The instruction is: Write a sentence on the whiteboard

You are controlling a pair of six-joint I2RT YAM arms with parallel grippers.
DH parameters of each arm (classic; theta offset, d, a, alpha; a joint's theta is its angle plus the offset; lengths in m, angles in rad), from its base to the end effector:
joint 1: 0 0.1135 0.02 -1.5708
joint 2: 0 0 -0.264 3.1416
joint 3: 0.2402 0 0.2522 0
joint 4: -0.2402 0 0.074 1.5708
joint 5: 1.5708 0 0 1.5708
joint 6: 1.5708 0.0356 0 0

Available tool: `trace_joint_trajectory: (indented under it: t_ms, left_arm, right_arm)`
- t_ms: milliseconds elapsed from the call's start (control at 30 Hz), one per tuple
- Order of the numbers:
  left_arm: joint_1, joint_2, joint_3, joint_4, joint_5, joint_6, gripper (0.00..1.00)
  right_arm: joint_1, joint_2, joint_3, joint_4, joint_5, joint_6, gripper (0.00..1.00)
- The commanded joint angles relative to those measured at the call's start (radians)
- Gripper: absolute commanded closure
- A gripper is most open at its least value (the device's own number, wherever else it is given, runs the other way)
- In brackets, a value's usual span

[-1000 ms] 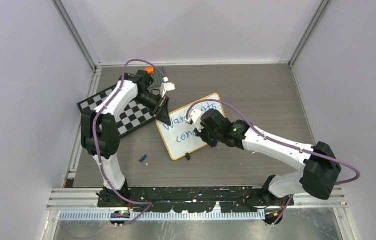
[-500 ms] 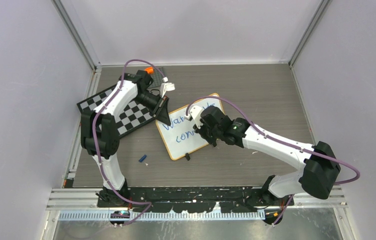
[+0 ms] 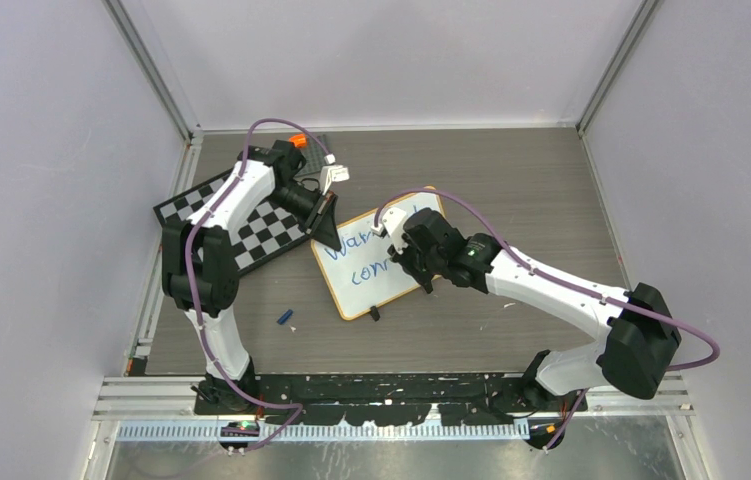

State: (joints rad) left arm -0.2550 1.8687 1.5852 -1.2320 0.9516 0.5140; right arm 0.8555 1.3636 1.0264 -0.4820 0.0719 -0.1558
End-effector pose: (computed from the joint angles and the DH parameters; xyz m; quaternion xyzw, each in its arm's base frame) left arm 0.3359 -0.1175 0.2604 0.3450 0.8190 -0.4509 0.0835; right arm 0.1931 0.2184 0.2674 -0.4387 0.8197 0.0943 0.3560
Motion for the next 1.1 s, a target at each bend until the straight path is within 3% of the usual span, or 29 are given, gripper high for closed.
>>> trace_joint_trajectory:
  t_ms: [0, 467, 767, 1067]
  left_arm:
    - [-0.018, 0.046, 0.004, 0.022, -0.017, 0.008, 1.00]
    - [-0.018, 0.045, 0.004, 0.024, -0.016, 0.010, 1.00]
    - [-0.018, 0.042, 0.006, 0.022, -0.012, 0.008, 1.00]
    - [-0.018, 0.041, 0.006, 0.022, -0.012, 0.007, 1.00]
  right_arm:
    - [-0.020, -0.017, -0.020, 0.026, 0.060, -0.011, 1.00]
    - [0.008, -0.028, -0.041, -0.037, -0.041, -0.018, 1.00]
    - [-0.007, -0.118, -0.018, -0.023, -0.015, 0.008, 1.00]
    - [-0.024, -0.075, -0.023, -0.004, -0.006, 0.012, 1.00]
